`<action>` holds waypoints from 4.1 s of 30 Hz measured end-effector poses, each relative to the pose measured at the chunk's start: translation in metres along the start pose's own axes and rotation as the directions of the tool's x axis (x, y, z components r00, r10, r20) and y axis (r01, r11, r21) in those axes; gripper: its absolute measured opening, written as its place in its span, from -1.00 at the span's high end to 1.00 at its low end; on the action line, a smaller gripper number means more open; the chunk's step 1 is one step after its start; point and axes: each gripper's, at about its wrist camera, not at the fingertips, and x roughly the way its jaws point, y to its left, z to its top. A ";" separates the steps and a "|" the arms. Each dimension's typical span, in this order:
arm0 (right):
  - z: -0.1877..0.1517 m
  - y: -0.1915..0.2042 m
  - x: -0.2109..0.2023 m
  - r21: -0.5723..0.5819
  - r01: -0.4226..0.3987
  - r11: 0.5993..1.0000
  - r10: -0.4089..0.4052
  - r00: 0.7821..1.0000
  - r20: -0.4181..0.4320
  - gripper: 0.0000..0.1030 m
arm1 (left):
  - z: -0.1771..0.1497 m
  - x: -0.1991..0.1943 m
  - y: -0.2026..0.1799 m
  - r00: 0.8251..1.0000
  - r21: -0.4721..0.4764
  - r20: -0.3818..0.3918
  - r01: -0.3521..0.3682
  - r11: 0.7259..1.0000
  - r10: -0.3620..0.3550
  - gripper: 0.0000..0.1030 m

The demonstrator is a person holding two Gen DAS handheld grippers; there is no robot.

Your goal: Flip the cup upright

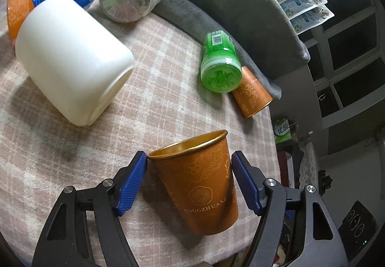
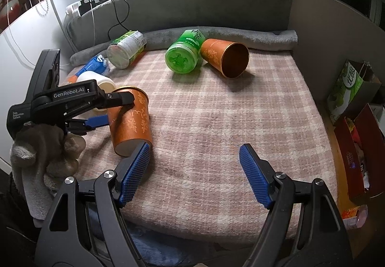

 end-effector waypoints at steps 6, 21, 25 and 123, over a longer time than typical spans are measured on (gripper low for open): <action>0.000 -0.003 0.003 0.006 0.007 1.000 -0.007 1.000 -0.003 -0.54 | 0.002 -0.004 -0.002 0.999 0.020 0.034 -0.014 1.000 0.013 -0.38; 0.000 0.000 0.005 0.003 0.005 1.000 -0.005 1.000 0.000 -0.54 | -0.004 -0.019 -0.023 0.986 0.174 0.157 -0.091 0.981 0.063 -0.38; 0.001 0.001 0.005 0.003 0.004 1.000 -0.004 1.000 0.000 -0.54 | -0.005 -0.022 -0.026 0.982 0.205 0.175 -0.108 0.973 0.072 -0.38; 0.015 0.041 -0.027 0.041 0.051 0.998 -0.059 0.969 0.241 -0.60 | -0.042 -0.135 -0.029 0.876 0.498 0.480 -0.317 0.807 0.048 -0.41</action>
